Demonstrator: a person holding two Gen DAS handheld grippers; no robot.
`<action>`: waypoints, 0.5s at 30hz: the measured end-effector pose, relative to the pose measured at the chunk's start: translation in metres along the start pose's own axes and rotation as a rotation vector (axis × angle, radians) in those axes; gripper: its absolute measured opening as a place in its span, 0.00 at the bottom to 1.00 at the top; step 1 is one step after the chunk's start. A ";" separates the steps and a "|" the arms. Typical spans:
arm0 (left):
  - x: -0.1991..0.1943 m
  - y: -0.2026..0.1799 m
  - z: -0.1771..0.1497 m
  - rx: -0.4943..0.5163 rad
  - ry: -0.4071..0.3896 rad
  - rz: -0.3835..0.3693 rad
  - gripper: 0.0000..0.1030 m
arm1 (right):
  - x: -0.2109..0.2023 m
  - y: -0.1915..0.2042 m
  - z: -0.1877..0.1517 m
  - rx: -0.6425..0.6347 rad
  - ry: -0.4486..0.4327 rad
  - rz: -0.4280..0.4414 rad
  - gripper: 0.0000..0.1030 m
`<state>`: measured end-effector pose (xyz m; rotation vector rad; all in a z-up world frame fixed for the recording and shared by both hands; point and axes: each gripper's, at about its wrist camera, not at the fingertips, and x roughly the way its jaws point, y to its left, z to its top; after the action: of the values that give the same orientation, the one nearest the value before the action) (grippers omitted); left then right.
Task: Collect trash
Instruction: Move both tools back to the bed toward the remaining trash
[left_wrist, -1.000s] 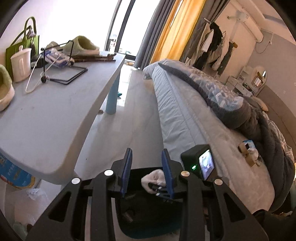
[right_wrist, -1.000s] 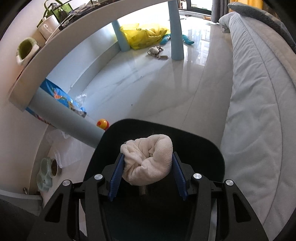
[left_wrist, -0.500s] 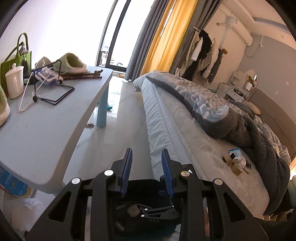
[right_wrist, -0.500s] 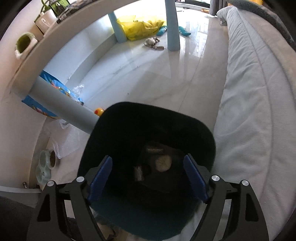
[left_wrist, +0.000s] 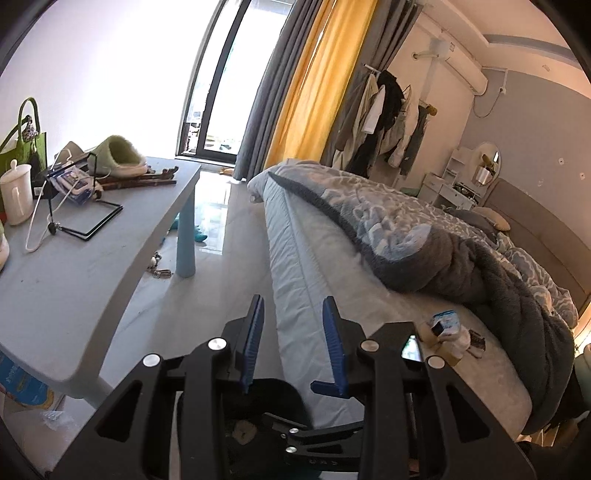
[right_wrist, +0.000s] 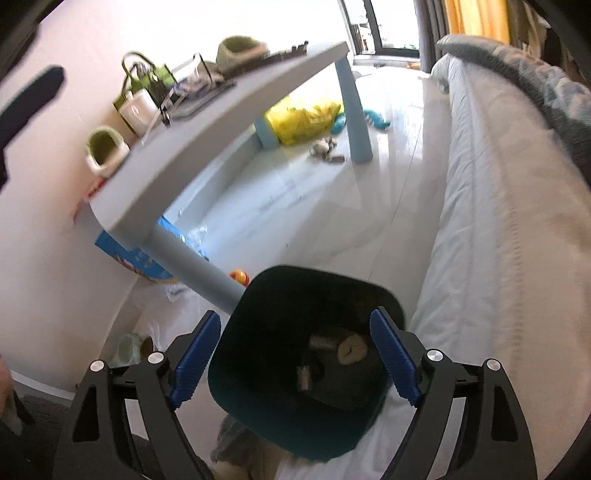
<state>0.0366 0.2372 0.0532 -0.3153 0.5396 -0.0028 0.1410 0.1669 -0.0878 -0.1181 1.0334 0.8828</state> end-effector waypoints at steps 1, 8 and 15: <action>0.000 -0.004 0.001 -0.002 -0.002 -0.006 0.33 | -0.007 -0.005 0.000 0.002 -0.016 -0.002 0.82; 0.013 -0.036 -0.003 0.022 0.003 -0.035 0.36 | -0.046 -0.033 -0.009 0.013 -0.089 -0.053 0.82; 0.029 -0.063 -0.008 0.034 0.023 -0.074 0.43 | -0.081 -0.065 -0.020 0.060 -0.154 -0.066 0.83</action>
<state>0.0623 0.1726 0.0508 -0.3026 0.5502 -0.0877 0.1544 0.0674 -0.0543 -0.0325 0.9065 0.7876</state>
